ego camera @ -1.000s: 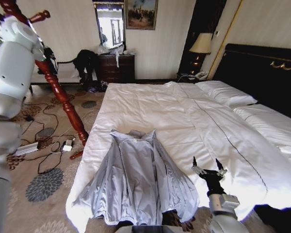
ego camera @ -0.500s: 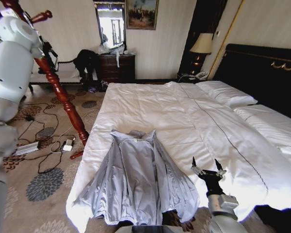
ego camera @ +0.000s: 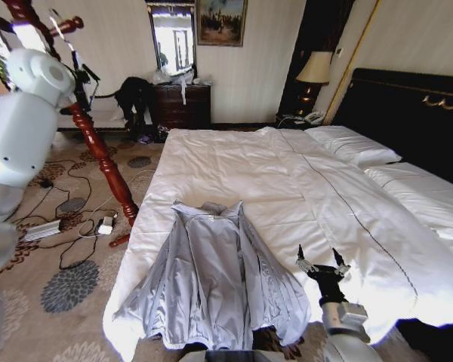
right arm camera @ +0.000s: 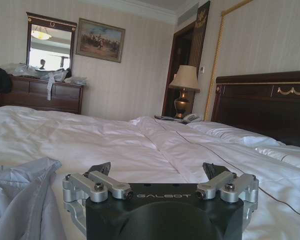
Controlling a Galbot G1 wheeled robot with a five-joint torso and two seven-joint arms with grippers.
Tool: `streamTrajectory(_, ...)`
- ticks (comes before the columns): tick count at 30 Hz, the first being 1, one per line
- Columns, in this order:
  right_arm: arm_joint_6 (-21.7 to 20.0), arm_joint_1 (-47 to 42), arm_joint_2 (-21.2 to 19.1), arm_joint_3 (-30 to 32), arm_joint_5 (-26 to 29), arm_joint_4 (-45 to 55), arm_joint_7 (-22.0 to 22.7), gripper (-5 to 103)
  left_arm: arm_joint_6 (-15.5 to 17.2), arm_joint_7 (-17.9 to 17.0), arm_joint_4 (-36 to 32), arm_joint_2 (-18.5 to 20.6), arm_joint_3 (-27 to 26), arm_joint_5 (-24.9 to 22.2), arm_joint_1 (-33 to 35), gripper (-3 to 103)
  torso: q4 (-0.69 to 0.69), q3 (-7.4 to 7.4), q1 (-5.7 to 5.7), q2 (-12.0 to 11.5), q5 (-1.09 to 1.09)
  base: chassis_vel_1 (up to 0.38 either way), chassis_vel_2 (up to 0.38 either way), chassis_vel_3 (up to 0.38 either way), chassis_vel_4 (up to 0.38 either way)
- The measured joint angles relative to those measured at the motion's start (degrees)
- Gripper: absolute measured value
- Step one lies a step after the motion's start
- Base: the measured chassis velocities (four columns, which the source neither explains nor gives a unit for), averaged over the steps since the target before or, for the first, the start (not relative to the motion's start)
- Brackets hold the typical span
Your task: Pick up the clothes from the bed and hang them on the clothes hanger.
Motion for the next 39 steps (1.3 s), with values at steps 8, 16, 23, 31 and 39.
streamTrajectory(8,-0.13,0.32,-0.28,0.05,0.43,-0.34,0.23,100,-0.73,2.85,-13.50,5.66,-5.58,-3.37,10.04,17,-0.04,0.00,0.00,0.00,0.02,0.000,0.000,0.000,0.000)
streamTrajectory(16,-1.31,0.47,-1.91,0.44,2.79,-0.68,1.05,100,-8.75,13.03,-26.77,13.66,-14.99,-3.98,33.62,17,-0.01,0.00,0.00,0.00,0.00,0.000,0.000,0.000,0.000)
streamTrajectory(23,-3.96,1.19,-4.81,1.17,8.52,-0.25,2.57,100,-14.48,20.61,-32.80,15.40,-24.72,-2.54,51.79,17,-0.02,0.00,0.00,0.00,0.00,0.000,0.000,0.000,0.000)
streamTrajectory(31,-6.62,2.90,-9.60,0.80,12.49,-0.46,2.85,100,-17.25,28.99,-38.52,13.15,-35.14,0.52,71.08,17,-0.03,0.00,0.00,0.00,0.02,0.000,0.000,0.000,0.000)
streamTrajectory(39,-8.02,4.81,-13.81,0.33,16.73,-1.69,3.03,100,-20.07,37.08,-41.02,11.01,-42.39,3.51,86.25,17,0.02,0.00,-0.01,0.00,0.01,0.000,0.000,0.000,0.000)
